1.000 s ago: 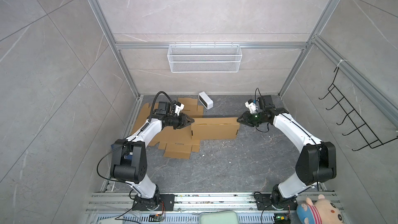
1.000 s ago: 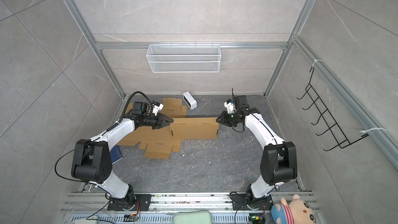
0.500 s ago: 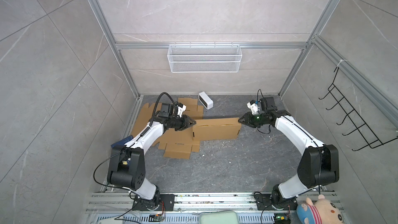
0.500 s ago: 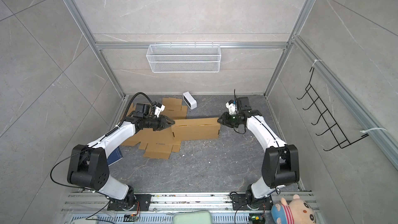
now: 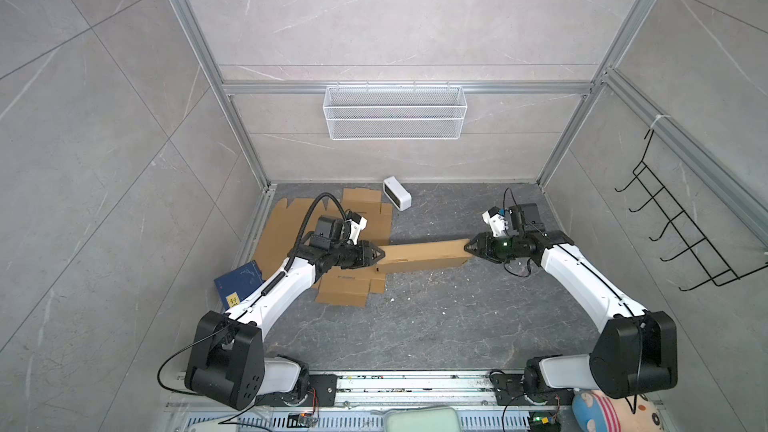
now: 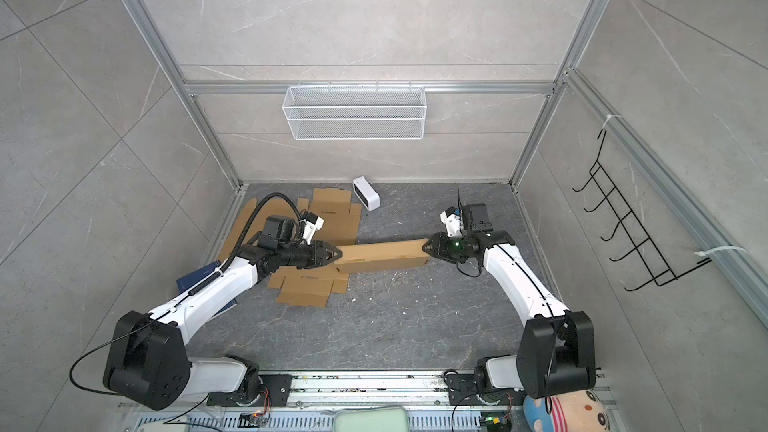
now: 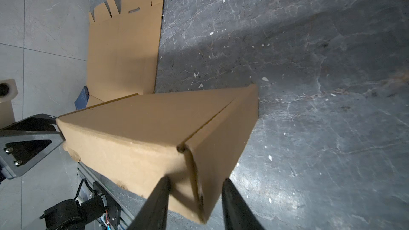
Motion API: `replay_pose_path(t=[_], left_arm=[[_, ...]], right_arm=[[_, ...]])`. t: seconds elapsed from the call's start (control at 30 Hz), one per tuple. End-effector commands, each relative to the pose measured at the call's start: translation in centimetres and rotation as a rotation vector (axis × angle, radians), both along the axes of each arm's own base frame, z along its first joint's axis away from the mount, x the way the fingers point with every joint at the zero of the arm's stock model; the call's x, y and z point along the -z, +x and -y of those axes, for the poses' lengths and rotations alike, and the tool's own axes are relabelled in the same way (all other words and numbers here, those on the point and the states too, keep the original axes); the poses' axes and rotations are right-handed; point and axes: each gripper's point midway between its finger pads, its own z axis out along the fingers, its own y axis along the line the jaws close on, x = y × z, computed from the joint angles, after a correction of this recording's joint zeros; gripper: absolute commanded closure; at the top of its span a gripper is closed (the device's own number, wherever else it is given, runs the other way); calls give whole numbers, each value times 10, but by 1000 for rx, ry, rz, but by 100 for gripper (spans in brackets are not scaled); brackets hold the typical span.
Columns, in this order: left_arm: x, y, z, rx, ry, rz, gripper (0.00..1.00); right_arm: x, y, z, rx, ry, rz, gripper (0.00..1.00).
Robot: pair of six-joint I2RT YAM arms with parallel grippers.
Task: Fold the paper box
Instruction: 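Move the right gripper back to the box's far end and pinch its corner, then lift the closed box with both grippers and carry it toward the far wall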
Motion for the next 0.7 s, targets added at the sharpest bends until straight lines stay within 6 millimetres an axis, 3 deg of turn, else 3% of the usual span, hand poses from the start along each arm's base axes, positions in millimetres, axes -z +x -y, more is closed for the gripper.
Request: replay_pose_path(t=[0.0,0.3,0.43,0.53,0.67], left_arm=[[13,-17,4,18,30,-29,53],[5,-40,1,9,27,-24,33],[5,-43,-1,-1,30,-39,29],[15,-40,-4,-35,52,-73,27],[43,-39,5,-66,102,-128,27]], right_arm=[[23,-25,1,-25,-33,-87,55],[16,-45,6,-32,-42,-72,40],[18,-49,7,-31,-37,-83,34],[26,-47,14,-8,-67,-91,31],[54,-37,21,24,-120,-143,31]])
